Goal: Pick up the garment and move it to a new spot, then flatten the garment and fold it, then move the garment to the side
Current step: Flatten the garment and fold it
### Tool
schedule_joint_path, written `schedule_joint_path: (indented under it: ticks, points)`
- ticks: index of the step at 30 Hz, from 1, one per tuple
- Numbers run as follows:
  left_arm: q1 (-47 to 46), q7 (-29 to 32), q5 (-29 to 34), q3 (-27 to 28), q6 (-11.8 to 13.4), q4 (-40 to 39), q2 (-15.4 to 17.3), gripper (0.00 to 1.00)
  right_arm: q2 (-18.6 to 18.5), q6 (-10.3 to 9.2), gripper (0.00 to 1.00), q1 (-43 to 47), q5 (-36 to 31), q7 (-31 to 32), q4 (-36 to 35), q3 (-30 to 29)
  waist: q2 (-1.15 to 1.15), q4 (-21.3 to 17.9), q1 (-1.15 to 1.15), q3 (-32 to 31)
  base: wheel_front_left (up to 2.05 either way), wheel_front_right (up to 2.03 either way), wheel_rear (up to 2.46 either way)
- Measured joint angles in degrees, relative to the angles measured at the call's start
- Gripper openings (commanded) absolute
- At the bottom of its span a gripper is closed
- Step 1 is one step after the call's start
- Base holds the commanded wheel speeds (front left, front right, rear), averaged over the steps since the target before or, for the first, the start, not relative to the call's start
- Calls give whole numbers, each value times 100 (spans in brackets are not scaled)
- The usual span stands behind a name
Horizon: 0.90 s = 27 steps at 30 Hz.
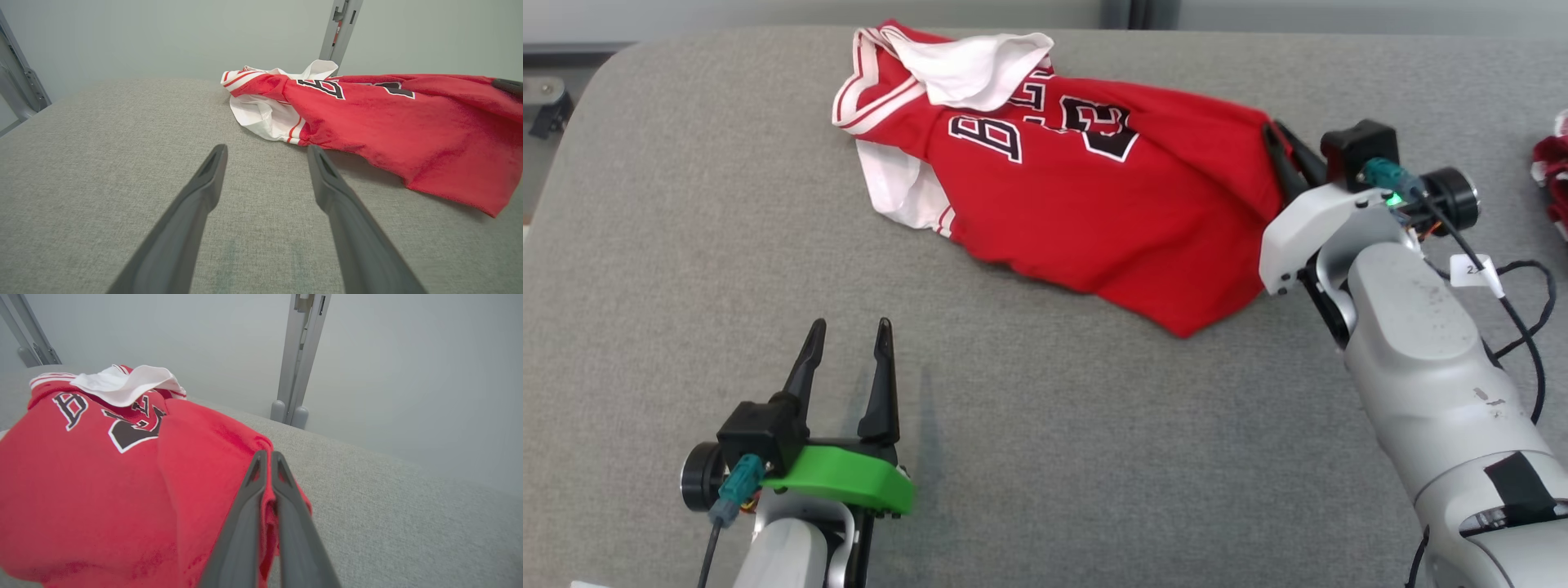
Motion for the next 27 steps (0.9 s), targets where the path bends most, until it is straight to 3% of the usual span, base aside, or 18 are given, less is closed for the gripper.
schedule_joint_path:
  ticks: [6, 12, 20, 27]
  points:
    - [146, 0, 15, 0, 0, -45, -1, 100, -123, 0, 0, 160, -323, -8, -910, -296, 0, -216, 0, -224, 0, 0, 0]
    - [164, 0, 15, -129, -10, -148, -1, 100, -464, 0, 0, 252, -501, 287, -1349, -311, 0, -270, 0, -259, 0, 0, 0]
    - [-48, 0, -111, -364, -26, -248, -3, 100, -1104, 0, 0, -168, -612, 731, -988, -132, 0, 2, 0, -2, 0, 0, 0]
    - [-300, 0, -216, -519, 14, -293, -2, 100, -1396, 0, 0, -899, -902, 581, -281, -89, 0, 322, 0, 396, 0, 0, 0]
